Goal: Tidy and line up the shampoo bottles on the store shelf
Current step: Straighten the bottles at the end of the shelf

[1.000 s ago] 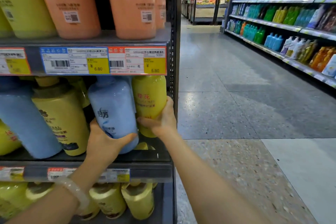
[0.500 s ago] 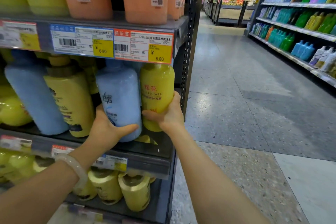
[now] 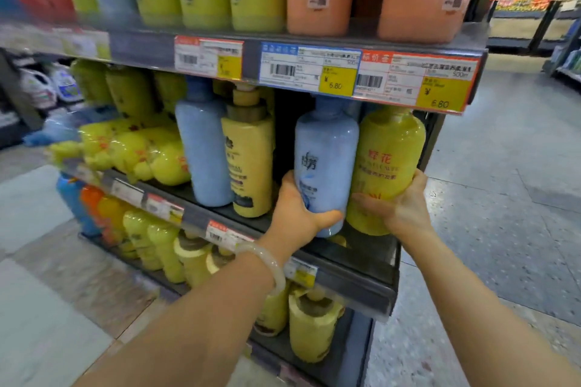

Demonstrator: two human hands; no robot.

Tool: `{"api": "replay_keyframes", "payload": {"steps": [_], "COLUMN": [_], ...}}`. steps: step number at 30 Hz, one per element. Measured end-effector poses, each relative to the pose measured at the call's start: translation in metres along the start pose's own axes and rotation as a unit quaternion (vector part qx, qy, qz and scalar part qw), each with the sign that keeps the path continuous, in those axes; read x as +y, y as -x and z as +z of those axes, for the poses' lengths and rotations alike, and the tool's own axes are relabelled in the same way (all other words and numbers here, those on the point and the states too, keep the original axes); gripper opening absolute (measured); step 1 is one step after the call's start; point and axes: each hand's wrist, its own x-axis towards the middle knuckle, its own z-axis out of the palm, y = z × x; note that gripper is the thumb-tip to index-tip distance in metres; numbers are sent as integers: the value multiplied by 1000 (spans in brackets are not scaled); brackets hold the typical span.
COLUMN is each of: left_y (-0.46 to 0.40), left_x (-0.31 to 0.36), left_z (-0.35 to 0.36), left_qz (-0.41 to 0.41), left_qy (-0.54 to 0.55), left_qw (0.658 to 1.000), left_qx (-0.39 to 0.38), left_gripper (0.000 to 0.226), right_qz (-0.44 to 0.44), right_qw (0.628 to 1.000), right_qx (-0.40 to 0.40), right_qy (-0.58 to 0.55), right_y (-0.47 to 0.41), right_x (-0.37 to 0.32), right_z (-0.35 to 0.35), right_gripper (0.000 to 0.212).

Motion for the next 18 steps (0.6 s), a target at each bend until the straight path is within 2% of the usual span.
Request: {"api": "replay_keyframes", "payload": {"steps": [8,12,15,18], "left_y": [1,2,-3,2], "left_x": [0,2,-2,-1], "left_z": [3,8,11,11], "left_qz": [-27,-45,-95,-142], "left_qy": [28,33,2,-4], "left_qw": [999,998,995,989], "left_qx": [-26,-28,-23,-52], "left_gripper": [82,89,106,104], "right_qz": [-13,-26,-25,-24], "right_qw": [999,999,998,996], "right_qx": [-34,-44,-59,-79], "right_qy": [-33,-17,-1,25], "right_y": [30,45,56,66], "right_x": [-2,-6,-11,-17], "right_z": [-19,-25,-30,-34], "right_gripper": [91,90,89,87]}}
